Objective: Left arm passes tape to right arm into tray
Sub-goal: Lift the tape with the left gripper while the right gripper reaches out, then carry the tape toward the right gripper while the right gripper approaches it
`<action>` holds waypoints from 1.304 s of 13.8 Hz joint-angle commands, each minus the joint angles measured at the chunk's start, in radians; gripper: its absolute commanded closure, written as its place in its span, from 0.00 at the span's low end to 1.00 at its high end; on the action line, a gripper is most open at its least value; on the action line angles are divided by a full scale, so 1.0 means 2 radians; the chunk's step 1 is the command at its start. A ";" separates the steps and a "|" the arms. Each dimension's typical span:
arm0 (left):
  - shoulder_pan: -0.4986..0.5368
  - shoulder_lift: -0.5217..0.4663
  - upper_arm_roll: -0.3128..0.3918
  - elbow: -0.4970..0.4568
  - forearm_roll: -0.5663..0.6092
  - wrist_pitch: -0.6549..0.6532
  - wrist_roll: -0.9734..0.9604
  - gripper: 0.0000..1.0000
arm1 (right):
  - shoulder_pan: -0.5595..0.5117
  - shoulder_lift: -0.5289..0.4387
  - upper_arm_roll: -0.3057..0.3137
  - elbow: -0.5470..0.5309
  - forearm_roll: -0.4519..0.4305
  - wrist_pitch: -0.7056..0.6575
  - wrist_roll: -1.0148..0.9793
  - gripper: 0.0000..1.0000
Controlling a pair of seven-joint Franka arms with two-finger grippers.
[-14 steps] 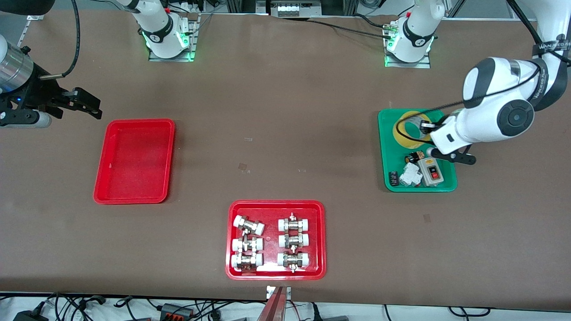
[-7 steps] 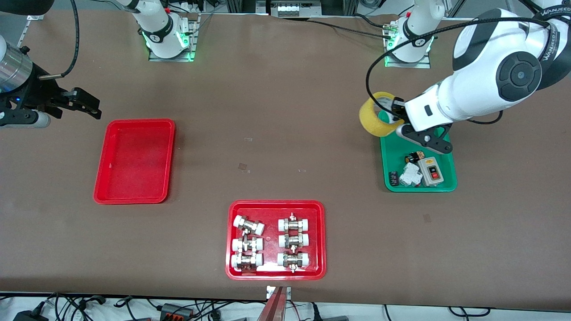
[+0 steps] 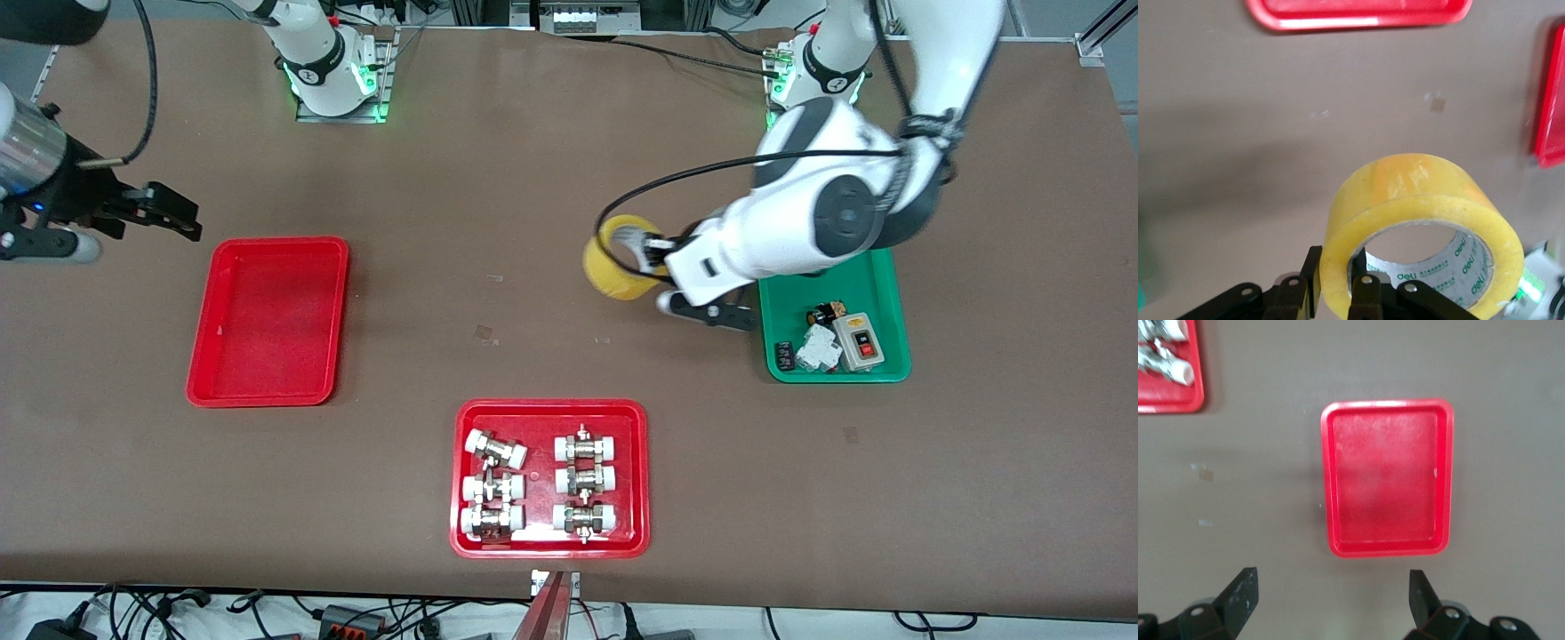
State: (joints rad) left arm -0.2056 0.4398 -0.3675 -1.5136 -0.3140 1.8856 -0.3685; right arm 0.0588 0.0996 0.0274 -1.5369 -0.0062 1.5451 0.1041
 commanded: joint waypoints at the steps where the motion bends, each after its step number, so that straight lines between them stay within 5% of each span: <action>1: -0.032 0.028 0.001 0.024 -0.009 0.056 -0.067 0.99 | -0.003 0.021 0.002 0.009 0.002 -0.030 -0.013 0.00; 4: -0.038 0.033 0.001 0.024 -0.005 0.066 -0.076 0.95 | -0.001 0.045 0.004 0.012 0.046 -0.045 -0.041 0.00; 8: -0.057 0.063 0.001 0.047 -0.008 0.100 -0.085 0.99 | -0.003 0.077 0.001 0.011 0.233 -0.045 -0.042 0.00; 11: -0.070 0.078 0.001 0.059 -0.010 0.102 -0.134 0.92 | 0.000 0.113 0.004 0.012 0.347 -0.016 -0.043 0.00; 12: -0.070 0.081 0.001 0.063 -0.011 0.103 -0.151 0.91 | 0.004 0.126 0.006 0.012 0.372 0.000 -0.043 0.00; 13: -0.071 0.084 0.001 0.063 -0.009 0.118 -0.153 0.99 | 0.019 0.138 0.006 0.014 0.389 0.022 -0.051 0.00; 18: -0.087 0.099 0.000 0.076 -0.016 0.160 -0.211 0.99 | 0.097 0.182 0.006 0.014 0.436 0.165 -0.078 0.00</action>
State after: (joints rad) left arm -0.3692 0.6123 -0.3675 -1.4224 -0.3181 2.2056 -0.7601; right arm 0.2054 0.4317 0.0460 -1.5322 0.8229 1.8038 -0.0295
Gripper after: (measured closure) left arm 0.789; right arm 0.000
